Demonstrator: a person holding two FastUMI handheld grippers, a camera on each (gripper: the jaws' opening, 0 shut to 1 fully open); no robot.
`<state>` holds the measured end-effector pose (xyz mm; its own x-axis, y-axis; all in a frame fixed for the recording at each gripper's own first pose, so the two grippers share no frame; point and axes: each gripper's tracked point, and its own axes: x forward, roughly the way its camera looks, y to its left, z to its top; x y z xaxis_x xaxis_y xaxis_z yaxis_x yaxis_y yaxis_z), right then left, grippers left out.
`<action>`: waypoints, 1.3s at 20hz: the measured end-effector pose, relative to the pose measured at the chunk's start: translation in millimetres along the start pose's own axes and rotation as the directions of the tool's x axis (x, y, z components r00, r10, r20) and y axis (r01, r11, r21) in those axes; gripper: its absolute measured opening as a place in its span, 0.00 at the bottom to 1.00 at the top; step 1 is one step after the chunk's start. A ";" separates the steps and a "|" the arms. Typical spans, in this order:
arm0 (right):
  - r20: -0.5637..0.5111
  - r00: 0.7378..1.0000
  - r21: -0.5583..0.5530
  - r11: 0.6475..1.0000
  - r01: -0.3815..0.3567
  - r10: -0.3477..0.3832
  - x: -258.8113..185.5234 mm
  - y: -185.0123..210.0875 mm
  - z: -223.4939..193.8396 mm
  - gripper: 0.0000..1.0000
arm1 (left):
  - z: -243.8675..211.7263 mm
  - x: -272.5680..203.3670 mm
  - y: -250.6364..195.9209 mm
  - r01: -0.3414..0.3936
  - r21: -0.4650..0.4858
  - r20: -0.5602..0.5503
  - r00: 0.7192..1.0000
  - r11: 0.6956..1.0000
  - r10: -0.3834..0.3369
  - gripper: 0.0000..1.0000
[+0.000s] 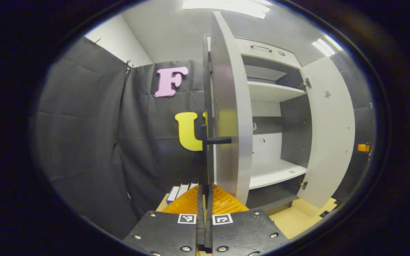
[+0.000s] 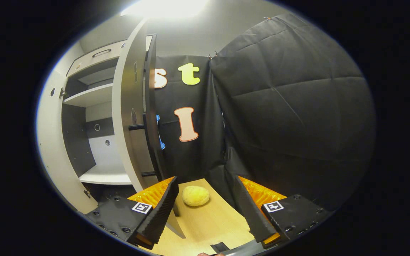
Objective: Open the right door of the double-door shoe cabinet with the right hand, and open the left door with the left hand.
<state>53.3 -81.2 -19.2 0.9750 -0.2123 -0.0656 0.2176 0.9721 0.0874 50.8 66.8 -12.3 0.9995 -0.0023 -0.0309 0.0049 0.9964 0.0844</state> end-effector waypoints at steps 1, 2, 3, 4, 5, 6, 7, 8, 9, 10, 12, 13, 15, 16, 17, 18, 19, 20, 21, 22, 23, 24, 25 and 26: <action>-0.008 1.000 -0.008 1.000 -0.007 0.007 -2.1 2.3 -2.8 0.98 | 2.5 -5.4 -0.6 -0.007 0.008 -0.001 1.000 1.000 0.007 0.02; -0.016 1.000 -0.019 1.000 -0.013 0.013 -5.0 4.2 -5.8 0.98 | 3.6 -10.8 3.2 -0.024 0.023 -0.003 1.000 0.999 0.024 0.02; -0.023 1.000 -0.030 0.999 -0.020 0.019 -6.6 7.0 -8.1 0.98 | 2.7 -17.8 10.6 -0.058 0.043 -0.013 0.998 0.997 0.059 0.02; -0.030 0.999 -0.038 0.999 -0.028 0.027 -7.8 9.3 -10.1 0.98 | 1.5 -23.5 13.8 -0.082 0.052 -0.023 0.996 0.995 0.083 0.01; -0.037 0.999 -0.041 0.998 -0.040 0.039 -8.6 14.3 -10.8 0.98 | 1.5 -29.8 15.1 -0.099 0.048 -0.029 0.994 0.994 0.101 0.00; -0.043 0.998 -0.039 0.998 -0.056 0.054 -9.3 19.6 -11.0 0.98 | 2.4 -35.5 14.7 -0.107 0.036 -0.031 0.994 0.994 0.108 0.00; -0.046 0.997 -0.034 0.997 -0.071 0.069 -10.7 26.3 -11.1 0.98 | 3.9 -42.3 13.2 -0.109 0.022 -0.028 0.994 0.994 0.110 0.01; -0.049 0.996 -0.027 0.996 -0.081 0.080 -12.3 31.5 -12.2 0.98 | 5.7 -49.1 13.9 -0.120 0.006 -0.021 0.993 0.993 0.120 0.02; -0.056 0.993 -0.029 0.994 -0.101 0.100 -14.2 39.4 -13.1 0.98 | 8.2 -56.6 15.4 -0.135 -0.008 -0.007 0.991 0.991 0.135 0.08; -0.063 0.991 -0.044 0.992 -0.117 0.114 -16.3 47.7 -16.7 1.00 | 10.7 -63.8 19.3 -0.159 -0.015 0.011 0.987 0.987 0.160 0.14; -0.069 0.990 -0.092 0.988 -0.128 0.122 -20.8 54.5 -18.4 0.98 | 19.4 -80.6 32.2 -0.232 0.002 0.062 0.971 0.973 0.231 0.48; -0.066 0.990 -0.103 0.986 -0.131 0.124 -23.1 57.2 -17.1 0.98 | 23.8 -84.9 35.3 -0.262 0.000 0.083 0.962 0.965 0.261 0.65; -0.052 0.988 -0.094 0.984 -0.152 0.147 -26.9 68.6 -11.2 0.98 | 26.1 -89.7 29.8 -0.271 -0.010 0.097 0.958 0.962 0.271 0.99; -0.042 0.987 -0.085 0.983 -0.161 0.158 -28.0 75.0 -8.6 0.98 | 24.2 -88.0 25.2 -0.263 -0.011 0.095 0.960 0.965 0.263 0.98; -0.031 0.986 -0.079 0.983 -0.168 0.166 -28.6 81.4 -4.6 0.98 | 23.2 -89.3 18.9 -0.256 -0.018 0.097 0.962 0.966 0.257 0.98; -0.023 0.985 -0.074 0.982 -0.172 0.170 -29.9 84.6 -2.9 0.98 | 22.7 -91.0 8.1 -0.242 -0.028 0.099 0.965 0.970 0.244 0.97; -0.016 0.986 -0.070 0.983 -0.170 0.169 -29.8 87.0 0.2 0.98 | 23.7 -93.6 -2.7 -0.236 -0.031 0.104 0.966 0.971 0.238 0.99; -0.008 0.986 -0.065 0.984 -0.168 0.168 -30.1 87.7 2.3 0.98 | 24.9 -96.9 -13.2 -0.239 -0.031 0.109 0.964 0.970 0.241 0.97; 0.000 0.985 -0.061 0.983 -0.171 0.172 -30.1 91.5 4.4 0.98 | 24.8 -96.7 -26.8 -0.224 -0.038 0.111 0.967 0.974 0.227 0.98; 0.006 0.984 -0.064 0.982 -0.177 0.178 -30.3 96.3 4.2 0.98 | 22.7 -95.7 -48.1 -0.187 -0.048 0.113 0.975 0.981 0.191 0.99; 0.010 0.982 -0.072 0.980 -0.186 0.188 -26.8 100.4 5.2 0.98 | 20.2 -92.7 -68.3 -0.146 -0.056 0.107 0.983 0.988 0.152 0.99; 0.013 0.979 -0.087 0.976 -0.201 0.203 -23.7 105.4 3.6 1.00 | 14.0 -87.8 -84.6 -0.112 -0.056 0.098 0.988 0.992 0.117 0.99; 0.011 0.976 -0.102 0.971 -0.215 0.217 -23.1 110.4 2.0 0.98 | 10.6 -84.2 -97.6 -0.084 -0.050 0.094 0.992 0.995 0.088 0.99; 0.006 0.973 -0.114 0.967 -0.228 0.230 -23.2 114.8 -0.6 0.98 | 7.8 -80.3 -108.4 -0.061 -0.041 0.090 0.994 0.997 0.065 0.99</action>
<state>55.7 35.4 -8.3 0.9992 0.0167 -0.0373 -0.0172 0.9998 -0.0134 -29.8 -41.7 -11.2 0.9965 0.0544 0.0642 -0.0573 0.9973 0.0456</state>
